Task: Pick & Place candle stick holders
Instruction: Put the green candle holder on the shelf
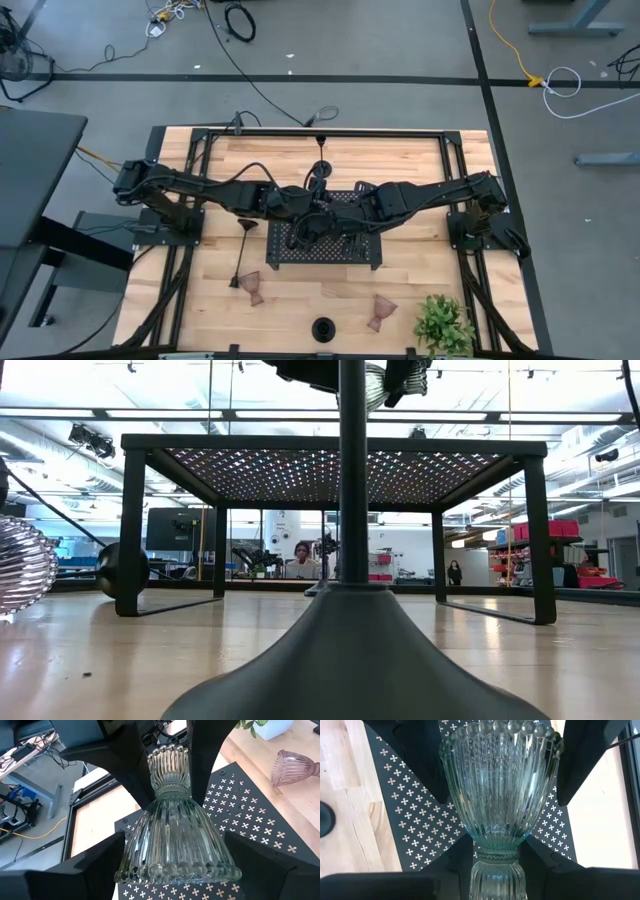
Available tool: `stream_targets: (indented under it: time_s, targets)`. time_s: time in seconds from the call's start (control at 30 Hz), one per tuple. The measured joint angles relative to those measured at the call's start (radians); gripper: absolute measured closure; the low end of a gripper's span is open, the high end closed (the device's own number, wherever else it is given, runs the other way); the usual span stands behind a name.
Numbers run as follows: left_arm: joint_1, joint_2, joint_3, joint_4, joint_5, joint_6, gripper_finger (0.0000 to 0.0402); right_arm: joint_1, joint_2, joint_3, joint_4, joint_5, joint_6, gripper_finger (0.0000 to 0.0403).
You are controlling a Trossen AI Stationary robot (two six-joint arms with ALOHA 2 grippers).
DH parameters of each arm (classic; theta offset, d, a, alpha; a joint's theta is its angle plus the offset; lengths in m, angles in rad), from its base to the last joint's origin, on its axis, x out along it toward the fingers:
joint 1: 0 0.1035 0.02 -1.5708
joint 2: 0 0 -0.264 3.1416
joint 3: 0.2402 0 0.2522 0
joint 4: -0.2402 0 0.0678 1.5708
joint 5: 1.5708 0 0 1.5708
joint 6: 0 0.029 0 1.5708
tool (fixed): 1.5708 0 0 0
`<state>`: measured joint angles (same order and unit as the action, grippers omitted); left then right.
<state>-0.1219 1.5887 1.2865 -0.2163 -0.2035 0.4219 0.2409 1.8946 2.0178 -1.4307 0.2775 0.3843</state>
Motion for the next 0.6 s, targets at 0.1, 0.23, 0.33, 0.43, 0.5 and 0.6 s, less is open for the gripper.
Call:
stream_targets:
  time_s: [0.1, 0.23, 0.33, 0.43, 0.5, 0.6]
  targets:
    - [0.0, 0.0, 0.0, -0.002, -0.002, -0.006, 0.008, 0.0, 0.0, 0.0, 0.002, -0.001, 0.0, 0.0284]
    - [0.0, 0.0, 0.0, -0.005, -0.003, -0.011, 0.008, 0.0, 0.0, 0.0, 0.006, 0.003, -0.001, 0.0284]
    - [0.0, 0.0, 0.0, -0.006, -0.004, -0.017, 0.008, 0.0, 0.0, 0.0, 0.006, 0.003, -0.001, 0.028]
    - [0.0, 0.0, 0.0, -0.008, -0.004, -0.029, 0.008, 0.0, 0.0, 0.0, 0.006, 0.004, 0.005, 0.0261]
    - [0.0, 0.0, 0.0, -0.01, -0.004, -0.042, 0.0081, 0.0, 0.0, 0.0, 0.007, 0.009, 0.007, 0.0257]
    - [0.0, 0.0, 0.0, -0.011, -0.014, -0.044, 0.0081, 0.001, 0.0, 0.0, 0.007, 0.02, 0.005, 0.0263]
